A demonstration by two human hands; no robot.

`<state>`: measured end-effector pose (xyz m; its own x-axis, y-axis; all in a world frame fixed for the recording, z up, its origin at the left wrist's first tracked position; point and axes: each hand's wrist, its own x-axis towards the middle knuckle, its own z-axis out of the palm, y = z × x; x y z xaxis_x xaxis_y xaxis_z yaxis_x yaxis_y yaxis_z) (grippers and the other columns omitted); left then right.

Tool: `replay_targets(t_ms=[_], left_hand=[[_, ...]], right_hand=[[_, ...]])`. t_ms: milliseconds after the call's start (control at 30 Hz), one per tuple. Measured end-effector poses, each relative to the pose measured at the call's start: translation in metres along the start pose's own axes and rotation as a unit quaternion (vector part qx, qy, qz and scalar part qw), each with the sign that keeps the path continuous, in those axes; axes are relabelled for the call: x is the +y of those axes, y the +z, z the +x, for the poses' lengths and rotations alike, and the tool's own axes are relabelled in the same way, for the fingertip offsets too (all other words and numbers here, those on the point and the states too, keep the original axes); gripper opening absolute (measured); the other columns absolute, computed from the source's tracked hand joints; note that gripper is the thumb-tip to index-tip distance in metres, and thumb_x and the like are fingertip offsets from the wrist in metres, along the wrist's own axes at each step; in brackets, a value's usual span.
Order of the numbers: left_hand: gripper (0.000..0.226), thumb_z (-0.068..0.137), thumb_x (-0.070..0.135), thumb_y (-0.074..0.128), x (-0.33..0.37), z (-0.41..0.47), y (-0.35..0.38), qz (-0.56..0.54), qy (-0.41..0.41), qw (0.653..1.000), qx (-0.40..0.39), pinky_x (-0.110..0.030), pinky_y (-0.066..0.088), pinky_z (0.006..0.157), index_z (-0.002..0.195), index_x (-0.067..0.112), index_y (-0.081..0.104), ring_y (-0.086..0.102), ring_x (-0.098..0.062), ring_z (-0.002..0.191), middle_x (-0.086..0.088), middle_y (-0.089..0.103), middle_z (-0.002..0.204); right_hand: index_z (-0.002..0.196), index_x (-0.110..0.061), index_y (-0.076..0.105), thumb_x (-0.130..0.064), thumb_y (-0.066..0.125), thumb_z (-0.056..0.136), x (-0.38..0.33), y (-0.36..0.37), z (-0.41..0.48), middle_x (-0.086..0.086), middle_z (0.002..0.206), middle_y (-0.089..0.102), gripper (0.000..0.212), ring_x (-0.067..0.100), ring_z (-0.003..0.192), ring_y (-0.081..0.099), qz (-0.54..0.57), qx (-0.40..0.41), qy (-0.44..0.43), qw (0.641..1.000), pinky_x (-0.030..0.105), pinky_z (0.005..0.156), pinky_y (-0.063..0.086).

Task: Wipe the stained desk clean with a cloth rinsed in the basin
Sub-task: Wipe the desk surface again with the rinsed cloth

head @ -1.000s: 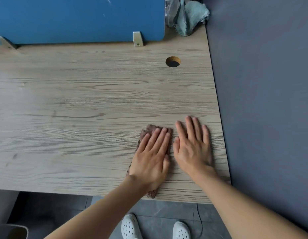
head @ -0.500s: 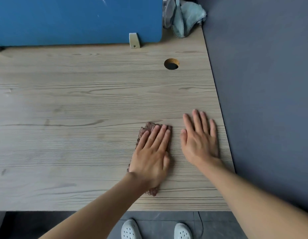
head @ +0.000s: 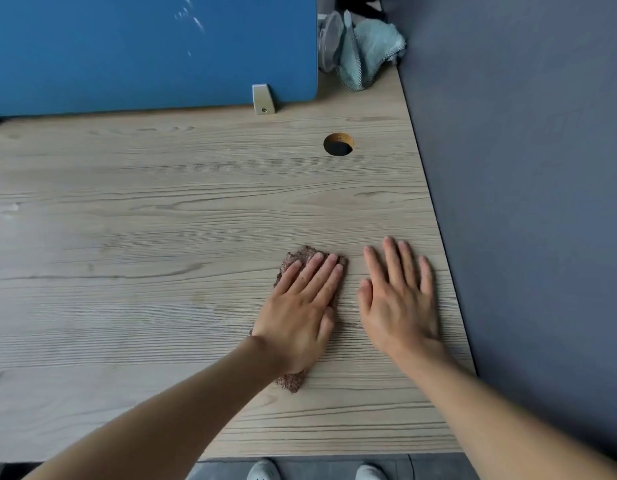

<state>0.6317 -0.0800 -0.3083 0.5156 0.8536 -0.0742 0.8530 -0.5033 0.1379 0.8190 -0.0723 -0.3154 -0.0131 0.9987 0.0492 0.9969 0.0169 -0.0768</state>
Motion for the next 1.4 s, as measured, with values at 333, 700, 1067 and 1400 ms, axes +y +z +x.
replay_targets(t_ms=[333, 700, 1067, 1400], left_hand=[[0.069, 0.096, 0.038, 0.023, -0.002, 0.015, -0.001, -0.026, -0.115, 0.992, 0.035, -0.043, 0.007, 0.124, 0.159, 0.011, 0.014, 0.002, -0.021, 0.154, -0.005, 0.007, 0.166], [0.069, 0.095, 0.038, 0.02, -0.013, 0.047, -0.005, -0.035, -0.161, 0.986, 0.039, -0.045, 0.007, 0.124, 0.159, 0.011, 0.013, 0.0, -0.022, 0.154, -0.006, 0.006, 0.166], [0.072, 0.095, 0.04, 0.011, -0.023, 0.078, -0.01, -0.039, -0.185, 0.982, 0.029, -0.044, -0.002, 0.124, 0.158, 0.008, 0.004, -0.007, -0.023, 0.154, -0.009, -0.003, 0.165], [0.072, 0.095, 0.039, 0.015, -0.036, 0.1, -0.014, -0.041, -0.184, 0.981, 0.043, -0.044, 0.003, 0.125, 0.158, 0.007, 0.011, -0.002, -0.024, 0.154, -0.012, 0.004, 0.165]], right_hand=[[0.15, -0.028, 0.041, -0.045, 0.022, 0.096, -0.014, 0.003, 0.038, 0.014, 0.161, 0.031, 0.06, 0.032, 0.15, 0.023, -0.005, -0.01, 0.013, 1.0, 0.055, 0.12, 0.016], [0.149, -0.026, 0.045, -0.043, 0.027, 0.095, -0.015, 0.0, 0.037, 0.015, 0.16, 0.031, 0.06, 0.032, 0.15, 0.025, -0.003, -0.015, 0.012, 1.0, 0.056, 0.119, 0.018], [0.148, -0.025, 0.047, -0.042, 0.03, 0.095, -0.016, -0.005, 0.036, 0.015, 0.159, 0.034, 0.058, 0.031, 0.149, 0.027, -0.007, -0.009, 0.011, 1.0, 0.056, 0.118, 0.021], [0.133, -0.027, 0.06, -0.042, 0.041, 0.086, -0.019, -0.011, 0.042, 0.013, 0.146, 0.05, 0.052, 0.031, 0.139, 0.04, 0.001, -0.003, 0.032, 0.999, 0.057, 0.11, 0.029]])
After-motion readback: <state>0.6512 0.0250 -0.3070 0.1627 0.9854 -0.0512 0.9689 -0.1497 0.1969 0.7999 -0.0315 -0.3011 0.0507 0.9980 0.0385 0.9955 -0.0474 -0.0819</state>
